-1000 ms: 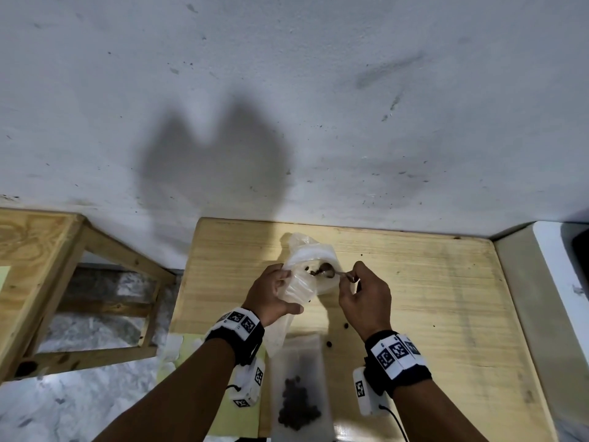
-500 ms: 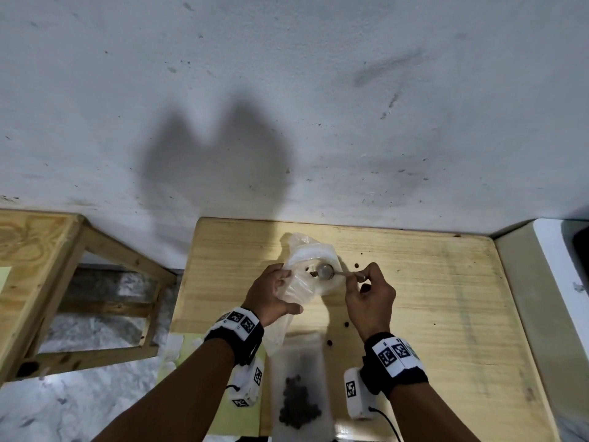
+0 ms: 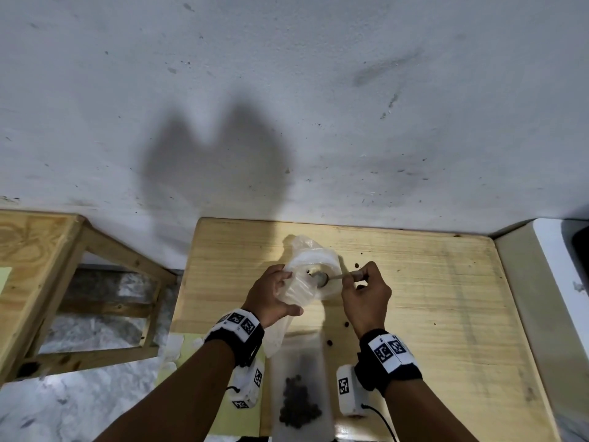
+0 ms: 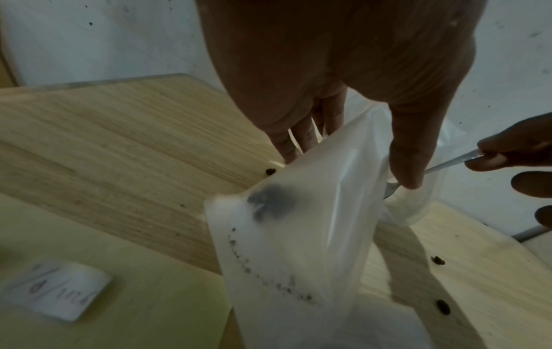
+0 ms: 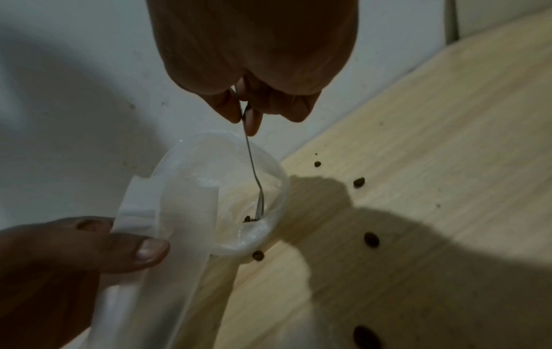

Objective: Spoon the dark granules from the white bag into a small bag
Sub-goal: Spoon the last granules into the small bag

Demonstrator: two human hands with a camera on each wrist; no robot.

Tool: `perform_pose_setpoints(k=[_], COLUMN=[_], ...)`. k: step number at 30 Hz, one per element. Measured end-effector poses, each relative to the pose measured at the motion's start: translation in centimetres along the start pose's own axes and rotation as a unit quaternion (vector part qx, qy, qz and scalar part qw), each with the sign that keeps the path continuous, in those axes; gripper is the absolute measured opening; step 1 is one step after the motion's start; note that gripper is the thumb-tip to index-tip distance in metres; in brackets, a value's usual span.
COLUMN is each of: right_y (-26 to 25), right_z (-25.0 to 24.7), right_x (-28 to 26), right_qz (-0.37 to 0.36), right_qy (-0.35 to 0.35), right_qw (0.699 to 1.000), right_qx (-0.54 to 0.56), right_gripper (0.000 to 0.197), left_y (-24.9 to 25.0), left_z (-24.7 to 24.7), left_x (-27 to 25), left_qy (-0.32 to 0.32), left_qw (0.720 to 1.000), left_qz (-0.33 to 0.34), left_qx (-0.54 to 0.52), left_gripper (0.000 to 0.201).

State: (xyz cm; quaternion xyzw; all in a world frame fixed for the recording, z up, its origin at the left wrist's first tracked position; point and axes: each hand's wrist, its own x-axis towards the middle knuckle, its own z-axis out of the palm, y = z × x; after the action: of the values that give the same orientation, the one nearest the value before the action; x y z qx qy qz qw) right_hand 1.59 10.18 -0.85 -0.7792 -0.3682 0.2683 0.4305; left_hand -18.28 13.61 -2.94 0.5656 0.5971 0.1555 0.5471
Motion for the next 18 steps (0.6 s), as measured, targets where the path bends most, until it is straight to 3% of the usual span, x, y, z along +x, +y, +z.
perform_pose_setpoints(k=[9,13,18], right_y=[1.6,2.1,2.8], right_z=[1.4,2.3,3.3], right_x=[-1.1,-1.9,-2.2], right_qz=[0.147,0.195,0.26], right_qy=[0.103,0.105,0.08], right_qw=[0.981,0.969,0.949], right_qx=[0.067,0.106,0.156], right_gripper=[0.025,0.032,0.039], left_y=[-0.3,-0.4,-0.3], left_z=[0.0,-0.2,-0.8], left_x=[0.3,0.5,0.4], left_qy=[-0.013,-0.033,-0.069], left_qw=[0.999,0.996,0.994], left_qz=[-0.021,-0.043,-0.043], left_qx=[-0.048,-0.076,-0.074], left_gripper=[0.089,0.099,0.094])
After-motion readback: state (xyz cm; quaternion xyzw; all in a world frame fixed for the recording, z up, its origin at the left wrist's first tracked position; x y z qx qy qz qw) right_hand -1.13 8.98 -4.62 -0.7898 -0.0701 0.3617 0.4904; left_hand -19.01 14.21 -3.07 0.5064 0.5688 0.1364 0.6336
